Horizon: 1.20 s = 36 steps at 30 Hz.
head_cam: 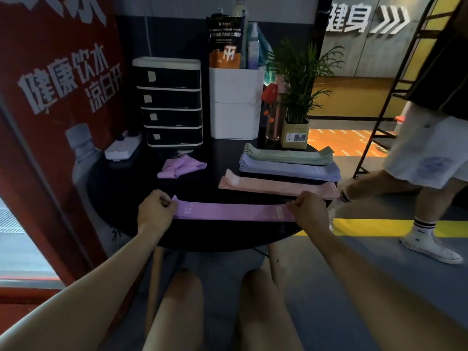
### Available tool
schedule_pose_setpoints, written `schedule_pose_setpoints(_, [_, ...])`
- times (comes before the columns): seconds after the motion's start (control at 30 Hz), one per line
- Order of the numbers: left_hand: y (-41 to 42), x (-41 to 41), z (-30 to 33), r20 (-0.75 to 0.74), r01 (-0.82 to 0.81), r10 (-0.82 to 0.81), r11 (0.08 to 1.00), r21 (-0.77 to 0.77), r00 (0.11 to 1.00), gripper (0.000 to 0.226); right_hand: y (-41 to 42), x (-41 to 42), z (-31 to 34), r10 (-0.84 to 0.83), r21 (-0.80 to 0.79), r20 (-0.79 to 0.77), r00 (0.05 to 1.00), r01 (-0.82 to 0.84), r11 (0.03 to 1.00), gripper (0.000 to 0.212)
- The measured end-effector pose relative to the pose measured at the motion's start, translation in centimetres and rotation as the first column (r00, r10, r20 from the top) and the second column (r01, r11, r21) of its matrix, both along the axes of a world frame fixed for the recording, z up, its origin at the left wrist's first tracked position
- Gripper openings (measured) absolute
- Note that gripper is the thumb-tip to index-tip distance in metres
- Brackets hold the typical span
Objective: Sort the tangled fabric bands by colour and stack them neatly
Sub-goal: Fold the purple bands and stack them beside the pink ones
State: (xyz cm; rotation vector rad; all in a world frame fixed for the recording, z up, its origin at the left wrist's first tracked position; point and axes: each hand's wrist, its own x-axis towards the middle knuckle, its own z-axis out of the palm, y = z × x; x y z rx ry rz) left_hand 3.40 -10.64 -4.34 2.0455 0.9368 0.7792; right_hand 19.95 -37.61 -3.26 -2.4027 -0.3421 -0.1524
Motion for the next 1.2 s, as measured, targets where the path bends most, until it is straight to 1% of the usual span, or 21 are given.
schedule_pose_setpoints(0.1, [-0.1, 0.0, -0.4, -0.010, -0.008, 0.008, 1.000, 0.025, 1.000, 0.016, 0.0, 0.0, -0.6, -0.029, 0.033, -0.001, 1.000, 0.029, 0.999, 0.017])
schedule_pose_setpoints(0.2, [-0.1, -0.1, -0.7, -0.029, -0.007, 0.010, 0.995, 0.102, 1.000, 0.015, 0.0, 0.2, -1.3, -0.043, 0.091, 0.002, 0.999, 0.042, 0.995, 0.020])
schedule_pose_setpoints(0.27, [0.0, -0.1, -0.8, -0.021, 0.016, -0.013, 0.992, 0.129, 1.000, 0.012, 0.1, 0.2, -1.6, -0.048, 0.103, 0.026, 0.999, 0.045, 0.994, 0.020])
schedule_pose_setpoints(0.4, [-0.1, -0.2, -0.9, -0.026, 0.055, -0.052, 0.990, 0.131, 0.998, 0.008, 0.1, -0.1, -2.1, -0.061, 0.097, 0.065, 0.996, 0.054, 0.994, 0.019])
schedule_pose_setpoints(0.5, [0.2, -0.1, -0.9, -0.037, 0.057, -0.053, 0.993, 0.105, 0.998, 0.003, 0.1, -0.1, -1.8, -0.047, 0.099, 0.049, 0.998, 0.042, 0.994, 0.020])
schedule_pose_setpoints(0.6, [0.6, 0.1, -0.5, -0.014, 0.022, -0.021, 0.997, 0.068, 1.000, 0.016, 0.3, 0.1, -0.7, -0.021, 0.080, 0.038, 0.999, 0.018, 0.997, 0.022])
schedule_pose_setpoints(0.7, [0.9, 0.4, 0.5, 0.003, 0.042, -0.042, 0.996, 0.079, 0.999, 0.023, 1.1, 0.2, 0.9, -0.013, 0.023, 0.098, 0.995, 0.010, 1.000, 0.024])
schedule_pose_setpoints(0.77, [1.2, 0.8, 1.2, 0.013, 0.059, -0.061, 0.993, 0.105, 0.998, 0.022, 2.4, 0.2, 2.0, 0.029, 0.018, 0.121, 0.992, -0.031, 0.999, 0.025])
schedule_pose_setpoints(0.83, [2.0, 1.2, 1.9, 0.033, 0.062, -0.067, 0.991, 0.118, 0.997, 0.016, 4.4, 0.3, 3.0, 0.114, 0.031, 0.116, 0.987, -0.118, 0.993, 0.025])
schedule_pose_setpoints(0.97, [4.0, 2.3, 3.1, 0.043, 0.081, -0.086, 0.991, 0.105, 0.995, 0.010, 9.2, 0.4, 4.0, 0.272, 0.069, 0.051, 0.961, -0.275, 0.959, 0.023])
schedule_pose_setpoints(1.1, [6.3, 3.4, 3.5, -0.028, 0.089, -0.086, 0.990, 0.111, 0.996, 0.018, 14.2, 0.8, 4.2, 0.371, 0.051, -0.013, 0.928, -0.370, 0.928, 0.023])
schedule_pose_setpoints(1.2, [7.9, 4.1, 3.2, -0.060, 0.097, -0.092, 0.991, 0.095, 0.994, 0.024, 17.7, 1.2, 3.7, 0.438, 0.055, -0.057, 0.897, -0.435, 0.899, 0.026])
